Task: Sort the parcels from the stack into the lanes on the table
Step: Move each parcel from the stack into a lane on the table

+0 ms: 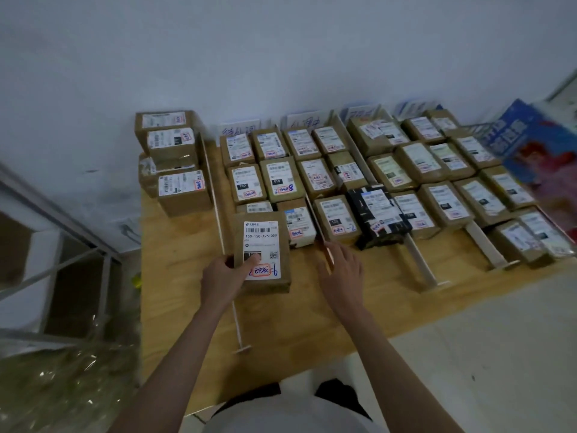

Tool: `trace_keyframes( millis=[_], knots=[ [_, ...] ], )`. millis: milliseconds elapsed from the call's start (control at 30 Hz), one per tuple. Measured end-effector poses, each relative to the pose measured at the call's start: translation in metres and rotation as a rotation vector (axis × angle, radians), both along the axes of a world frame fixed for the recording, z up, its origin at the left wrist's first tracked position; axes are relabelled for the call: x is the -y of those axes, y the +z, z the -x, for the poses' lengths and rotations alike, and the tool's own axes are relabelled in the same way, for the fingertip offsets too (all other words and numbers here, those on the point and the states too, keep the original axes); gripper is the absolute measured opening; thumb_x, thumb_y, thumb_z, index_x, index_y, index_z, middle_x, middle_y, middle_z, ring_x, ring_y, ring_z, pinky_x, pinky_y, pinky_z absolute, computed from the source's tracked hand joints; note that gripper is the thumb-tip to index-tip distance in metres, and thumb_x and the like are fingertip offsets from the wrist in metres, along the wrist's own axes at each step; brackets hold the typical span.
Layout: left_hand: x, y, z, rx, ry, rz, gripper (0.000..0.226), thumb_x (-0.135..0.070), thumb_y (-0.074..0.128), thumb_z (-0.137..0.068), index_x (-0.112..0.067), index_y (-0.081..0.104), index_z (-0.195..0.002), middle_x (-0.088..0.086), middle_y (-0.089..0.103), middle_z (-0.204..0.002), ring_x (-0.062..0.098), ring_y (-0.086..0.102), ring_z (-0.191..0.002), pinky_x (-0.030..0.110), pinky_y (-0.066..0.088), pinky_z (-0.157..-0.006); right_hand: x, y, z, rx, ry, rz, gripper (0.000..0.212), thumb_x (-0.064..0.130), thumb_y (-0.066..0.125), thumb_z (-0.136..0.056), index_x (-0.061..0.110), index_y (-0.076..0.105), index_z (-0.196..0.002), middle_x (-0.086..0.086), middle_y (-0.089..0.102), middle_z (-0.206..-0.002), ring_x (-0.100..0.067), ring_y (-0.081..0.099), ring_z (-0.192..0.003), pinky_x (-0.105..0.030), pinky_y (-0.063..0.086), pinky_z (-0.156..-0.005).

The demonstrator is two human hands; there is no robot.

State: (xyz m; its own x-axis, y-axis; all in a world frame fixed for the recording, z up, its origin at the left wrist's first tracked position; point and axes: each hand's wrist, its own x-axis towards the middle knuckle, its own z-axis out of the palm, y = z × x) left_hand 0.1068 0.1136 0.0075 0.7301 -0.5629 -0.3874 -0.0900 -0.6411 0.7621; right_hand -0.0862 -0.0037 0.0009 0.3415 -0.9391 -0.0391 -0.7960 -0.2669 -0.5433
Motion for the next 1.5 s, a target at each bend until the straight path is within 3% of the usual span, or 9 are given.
trace_keyframes(
  millis=[233,367,500,600,833,1133,1500],
  knots=[
    [0.048,-0.004,0.102,0.002,0.008,0.038,0.026,-0.060,0.072,-0.078,-0.035,0.071,-0.084,-0.014,0.071,-0.078,0.007,0.067,-0.077,0.027,0.053,-0.067,0.064,0.001,0.110,-0.107,0.076,0.043,0.048,0.033,0.051,-0.098,0.025,0.043,-0.144,-0.001,0.038,-0.154,-0.021,0.030,-0.143,-0.042,0.023,-0.119],
    [0.080,0.000,0.169,0.004,-0.002,0.015,0.028,-0.057,0.071,-0.081,-0.030,0.069,-0.088,-0.015,0.067,-0.076,0.004,0.064,-0.072,0.022,0.046,-0.057,0.103,0.003,0.175,-0.155,0.117,0.108,0.048,0.033,0.050,-0.098,0.024,0.043,-0.145,-0.003,0.040,-0.153,-0.023,0.031,-0.143,-0.042,0.023,-0.118],
    [0.110,0.005,0.221,-0.018,0.006,0.014,0.033,-0.059,0.071,-0.080,-0.027,0.070,-0.091,-0.012,0.071,-0.082,0.006,0.066,-0.077,0.024,0.050,-0.063,0.132,0.008,0.226,-0.180,0.126,0.177,0.047,0.031,0.053,-0.095,0.021,0.048,-0.141,-0.003,0.048,-0.146,-0.023,0.040,-0.137,-0.041,0.030,-0.114],
    [0.135,0.014,0.247,-0.019,-0.004,0.029,0.034,-0.060,0.071,-0.079,-0.027,0.070,-0.091,-0.015,0.069,-0.079,0.005,0.066,-0.078,0.021,0.047,-0.059,0.154,0.011,0.253,-0.181,0.141,0.201,0.045,0.030,0.052,-0.096,0.020,0.050,-0.139,-0.004,0.049,-0.146,-0.024,0.041,-0.137,-0.042,0.031,-0.114],
    [0.204,0.017,0.282,0.003,-0.037,0.070,0.038,-0.059,0.071,-0.080,-0.027,0.074,-0.101,-0.013,0.072,-0.086,0.003,0.066,-0.079,0.020,0.048,-0.062,0.219,0.009,0.291,-0.204,0.152,0.230,0.041,0.031,0.049,-0.097,0.020,0.049,-0.136,-0.002,0.048,-0.145,-0.022,0.038,-0.138,-0.041,0.028,-0.115],
    [0.300,-0.005,0.329,0.001,-0.042,0.088,0.026,-0.054,0.070,-0.084,-0.033,0.068,-0.100,-0.017,0.068,-0.083,0.000,0.065,-0.082,0.019,0.049,-0.066,0.325,-0.007,0.319,-0.230,0.183,0.175,0.044,0.035,0.041,-0.101,0.023,0.040,-0.144,-0.002,0.042,-0.149,-0.023,0.036,-0.139,-0.043,0.029,-0.115],
    [0.350,-0.012,0.387,-0.035,0.002,-0.021,0.027,-0.056,0.070,-0.081,-0.035,0.066,-0.097,-0.018,0.068,-0.081,-0.001,0.064,-0.076,0.019,0.050,-0.062,0.396,-0.022,0.357,-0.150,0.195,0.120,0.038,0.037,0.042,-0.101,0.022,0.047,-0.136,-0.001,0.049,-0.141,-0.024,0.042,-0.134,-0.045,0.033,-0.111]
  ],
)
